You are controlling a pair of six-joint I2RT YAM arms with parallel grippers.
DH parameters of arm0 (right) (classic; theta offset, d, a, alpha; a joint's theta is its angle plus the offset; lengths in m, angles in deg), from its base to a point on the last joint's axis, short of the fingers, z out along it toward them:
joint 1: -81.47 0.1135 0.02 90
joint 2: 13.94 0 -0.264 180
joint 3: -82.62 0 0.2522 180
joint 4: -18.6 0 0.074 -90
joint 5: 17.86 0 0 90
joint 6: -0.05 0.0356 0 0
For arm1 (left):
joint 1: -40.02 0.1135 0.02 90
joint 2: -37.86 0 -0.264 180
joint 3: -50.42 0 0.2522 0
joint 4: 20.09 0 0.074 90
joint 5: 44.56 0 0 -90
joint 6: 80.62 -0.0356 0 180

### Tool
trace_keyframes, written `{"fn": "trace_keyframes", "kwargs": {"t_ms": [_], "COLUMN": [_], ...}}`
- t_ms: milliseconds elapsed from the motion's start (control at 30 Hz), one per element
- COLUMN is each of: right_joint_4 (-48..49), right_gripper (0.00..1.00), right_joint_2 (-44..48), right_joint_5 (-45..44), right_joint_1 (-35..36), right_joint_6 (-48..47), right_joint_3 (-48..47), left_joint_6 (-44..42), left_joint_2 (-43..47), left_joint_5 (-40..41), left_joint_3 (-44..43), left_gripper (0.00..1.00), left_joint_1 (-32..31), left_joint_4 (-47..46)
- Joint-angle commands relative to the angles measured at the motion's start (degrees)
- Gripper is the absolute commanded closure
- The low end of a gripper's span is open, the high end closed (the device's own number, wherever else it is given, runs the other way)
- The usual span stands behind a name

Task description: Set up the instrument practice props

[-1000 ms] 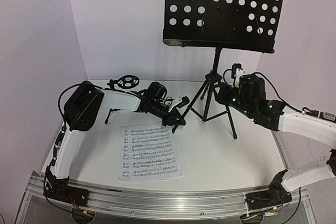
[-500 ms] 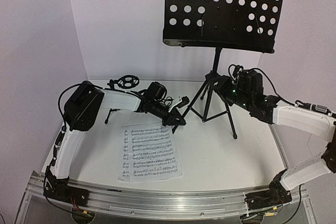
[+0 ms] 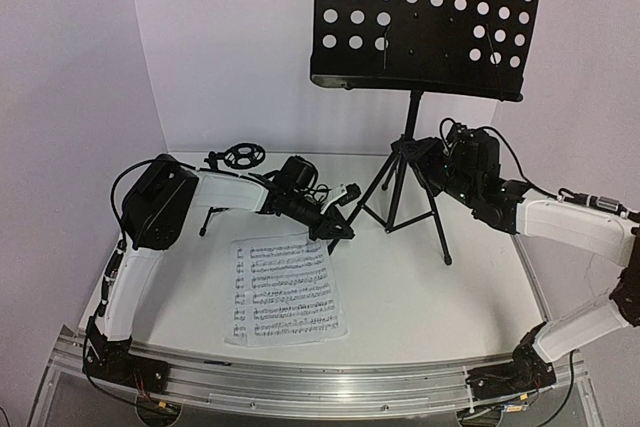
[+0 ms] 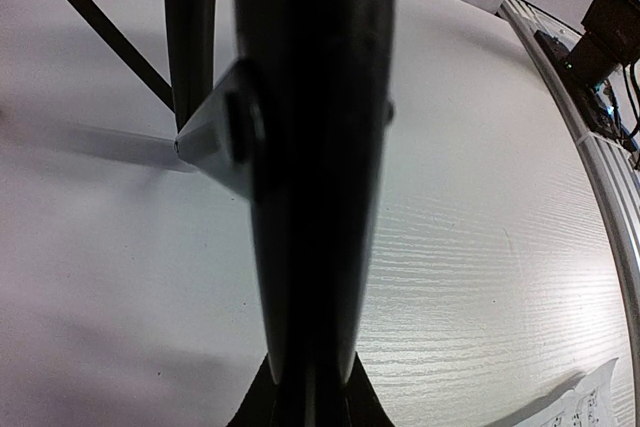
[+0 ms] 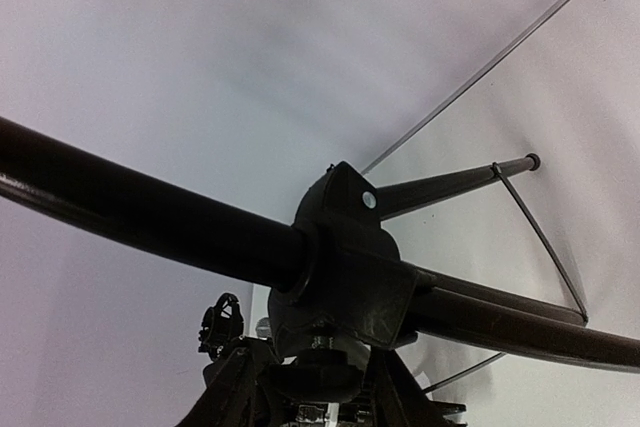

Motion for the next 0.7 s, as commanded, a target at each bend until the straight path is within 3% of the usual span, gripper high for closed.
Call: {"fn": "trace_keyframes", "kwargs": {"t_ms": [0,300,500,667], "right_joint_4": [2.70,3.94,7.63,10.93], "right_gripper": [0.69,0.87,0.99,1.00], "right_joint_2": [-1.29,-1.55,-2.88,-5.46], "right_joint_5": [-1.33,-4.47,-6.58,-7.64], "right_joint_1": [0.14,0.16,0.15,0.55], "right_joint_6": [2.03,8.04,22.95,35.50], "right_joint_3": [-2.70,-1.17,0.96,1.64], "left_joint_6": [-0.59,-0.67,-0.77,-0.73], "left_joint_2": [-1.38,-1.36,-1.37,-1.38], "left_joint_5": [0.76,0.69,0.68,0.76], "left_joint_3": [-0.71,-0.57,-0.37,-0.33], "left_gripper": [1.00,1.00,1.00,1.00], "left_joint_1": [0.02,-0.02,0.01,-0.02], "left_joint_4": [0.15,0.27,0.34,0.30]}}
